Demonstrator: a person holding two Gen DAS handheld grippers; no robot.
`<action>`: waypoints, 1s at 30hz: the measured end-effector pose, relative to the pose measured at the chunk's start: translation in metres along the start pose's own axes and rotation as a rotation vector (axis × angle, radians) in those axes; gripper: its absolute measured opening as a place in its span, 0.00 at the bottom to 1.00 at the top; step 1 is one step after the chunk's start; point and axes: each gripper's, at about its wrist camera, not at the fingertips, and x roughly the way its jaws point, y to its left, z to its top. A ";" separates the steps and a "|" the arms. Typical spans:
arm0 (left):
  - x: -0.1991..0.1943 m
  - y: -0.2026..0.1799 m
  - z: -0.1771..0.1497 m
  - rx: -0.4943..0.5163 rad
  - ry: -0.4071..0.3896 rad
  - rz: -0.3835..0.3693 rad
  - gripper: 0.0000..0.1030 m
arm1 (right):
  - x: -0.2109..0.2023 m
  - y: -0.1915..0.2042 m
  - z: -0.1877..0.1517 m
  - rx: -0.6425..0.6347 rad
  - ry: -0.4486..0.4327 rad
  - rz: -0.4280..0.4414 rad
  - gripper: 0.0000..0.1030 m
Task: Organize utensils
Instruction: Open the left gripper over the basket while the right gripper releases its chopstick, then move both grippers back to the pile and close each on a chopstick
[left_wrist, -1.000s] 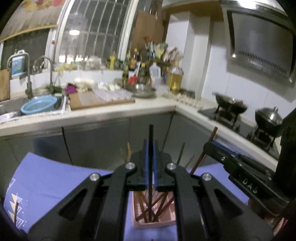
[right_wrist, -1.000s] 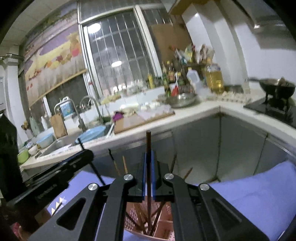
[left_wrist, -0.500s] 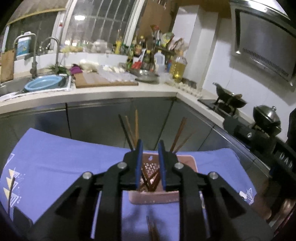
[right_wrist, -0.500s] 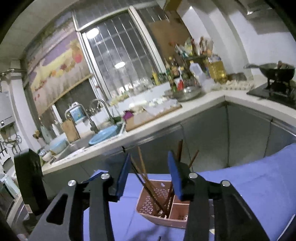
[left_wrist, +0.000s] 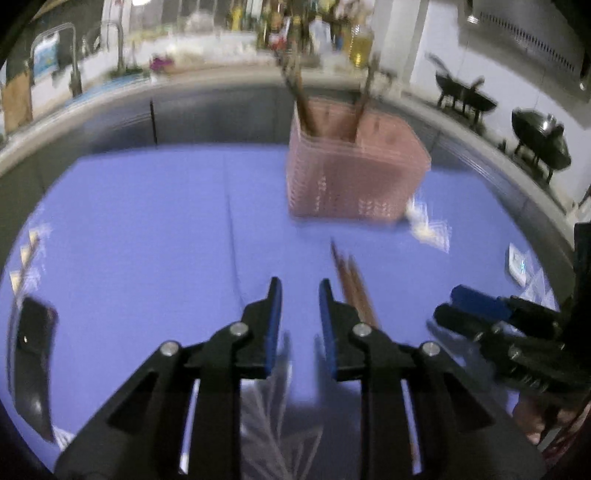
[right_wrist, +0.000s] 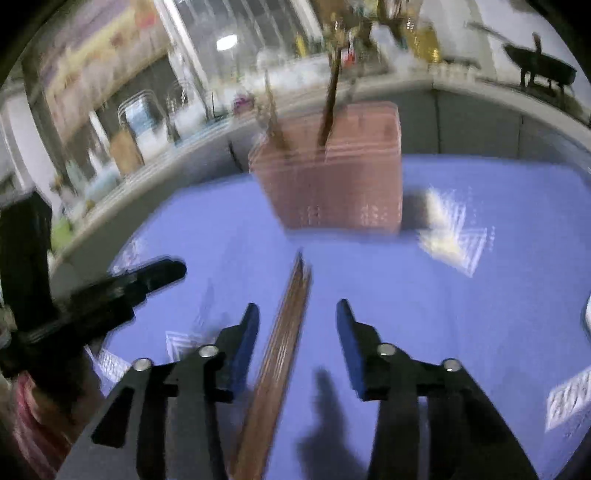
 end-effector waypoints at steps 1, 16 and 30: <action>0.002 0.001 -0.008 -0.006 0.018 -0.006 0.19 | 0.004 0.003 -0.010 -0.011 0.018 -0.008 0.33; 0.009 -0.024 -0.057 0.020 0.102 -0.045 0.19 | 0.013 0.037 -0.060 -0.089 0.071 -0.053 0.23; 0.019 -0.050 -0.060 0.066 0.134 -0.053 0.19 | 0.010 0.035 -0.067 -0.079 0.076 -0.084 0.23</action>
